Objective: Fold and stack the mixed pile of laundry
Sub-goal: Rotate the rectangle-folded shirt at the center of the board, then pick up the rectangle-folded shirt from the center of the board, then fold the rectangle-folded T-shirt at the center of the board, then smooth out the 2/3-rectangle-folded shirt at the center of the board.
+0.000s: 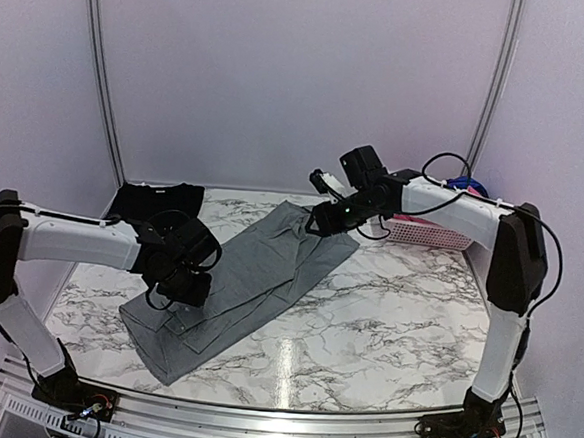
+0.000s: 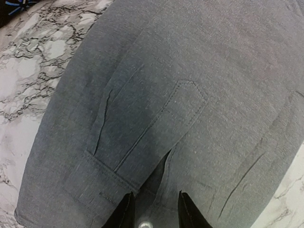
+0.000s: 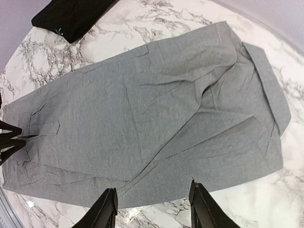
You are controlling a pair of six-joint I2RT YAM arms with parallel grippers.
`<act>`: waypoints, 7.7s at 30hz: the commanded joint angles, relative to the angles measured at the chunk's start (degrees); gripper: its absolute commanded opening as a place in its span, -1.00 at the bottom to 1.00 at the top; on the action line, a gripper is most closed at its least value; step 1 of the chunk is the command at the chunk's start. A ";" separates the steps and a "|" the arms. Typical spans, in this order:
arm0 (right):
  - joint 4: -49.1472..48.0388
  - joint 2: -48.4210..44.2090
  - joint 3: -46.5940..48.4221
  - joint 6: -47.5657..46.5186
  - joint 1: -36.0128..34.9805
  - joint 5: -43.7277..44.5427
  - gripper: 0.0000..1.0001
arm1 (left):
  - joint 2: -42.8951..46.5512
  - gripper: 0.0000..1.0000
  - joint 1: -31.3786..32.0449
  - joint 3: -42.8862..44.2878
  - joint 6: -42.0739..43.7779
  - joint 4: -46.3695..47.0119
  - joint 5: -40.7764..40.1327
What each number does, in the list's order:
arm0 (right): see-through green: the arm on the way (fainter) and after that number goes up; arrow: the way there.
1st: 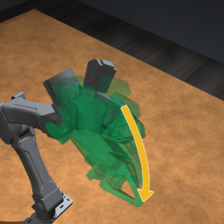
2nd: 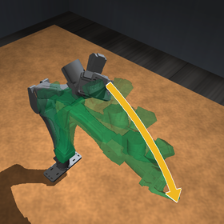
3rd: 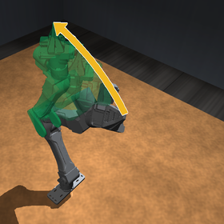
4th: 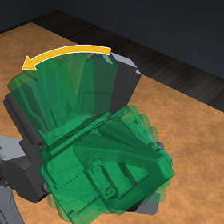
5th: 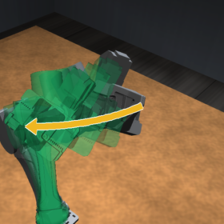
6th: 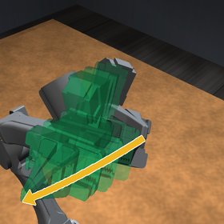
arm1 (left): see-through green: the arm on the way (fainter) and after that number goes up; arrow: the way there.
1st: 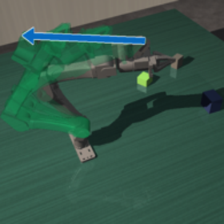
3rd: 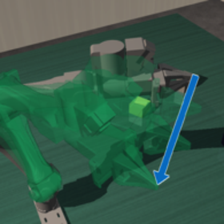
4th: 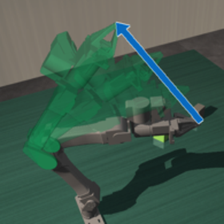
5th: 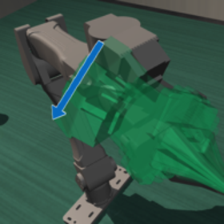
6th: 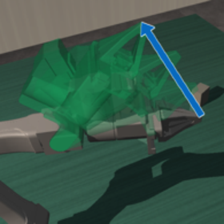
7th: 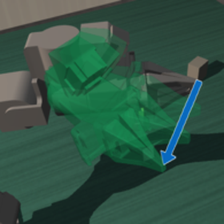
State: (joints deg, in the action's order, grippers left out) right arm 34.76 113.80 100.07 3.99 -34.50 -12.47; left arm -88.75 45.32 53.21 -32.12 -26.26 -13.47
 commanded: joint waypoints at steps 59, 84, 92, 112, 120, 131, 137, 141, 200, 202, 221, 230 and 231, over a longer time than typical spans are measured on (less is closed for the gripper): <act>-36.15 -33.06 -68.27 55.45 -27.17 -9.17 -0.06 | 32.42 -0.08 17.75 -35.80 -40.73 18.54 14.62; -40.05 -39.29 -72.45 60.31 -29.91 -10.22 -1.00 | 23.61 -1.00 28.14 -31.78 -42.77 31.52 17.10; -33.07 -49.37 -68.24 58.81 -26.36 -6.86 -1.00 | 31.80 -1.00 26.34 -25.24 -41.76 22.12 11.03; -32.92 -21.54 -41.08 36.88 5.71 -24.07 -1.00 | 1.98 -1.00 -7.36 0.91 -20.67 24.86 29.72; -36.26 -5.63 -31.11 34.16 10.20 -29.61 -1.00 | -13.61 -1.00 -11.47 8.12 -19.51 28.82 32.66; -39.07 4.38 -27.23 33.41 12.46 -29.84 -1.00 | -25.17 -1.00 -13.77 13.83 -20.38 32.29 33.71; -37.79 1.78 -26.28 32.69 13.31 -29.61 -0.35 | -26.88 -0.92 -13.77 15.69 -20.17 31.11 34.12; -31.26 -4.70 -25.63 28.87 13.43 -27.74 0.03 | -25.02 -0.33 -14.45 16.53 -19.47 29.16 33.98; -45.94 -9.65 -46.10 37.83 2.84 -47.85 0.51 | -14.92 0.98 1.34 0.86 -23.87 52.94 41.03; -49.68 -6.01 -46.46 40.11 2.55 -47.89 0.51 | -18.57 0.98 1.14 3.03 -24.24 53.39 41.19; -33.04 -13.16 -49.51 25.15 9.56 -48.70 0.48 | -7.09 0.98 -2.84 -3.49 -15.72 40.89 40.48; -37.98 2.10 -27.81 28.24 10.70 -47.02 0.37 | -21.20 0.98 -6.56 13.38 -11.85 37.80 40.86; -38.04 4.36 -25.94 28.15 10.76 -47.07 0.35 | -22.65 0.98 -6.70 14.46 -11.64 38.00 40.97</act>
State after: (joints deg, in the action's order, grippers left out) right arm -1.89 110.17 69.45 31.24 -24.32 -61.06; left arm -104.75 39.86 64.82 -46.70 16.10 27.53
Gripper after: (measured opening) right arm 0.690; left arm 0.989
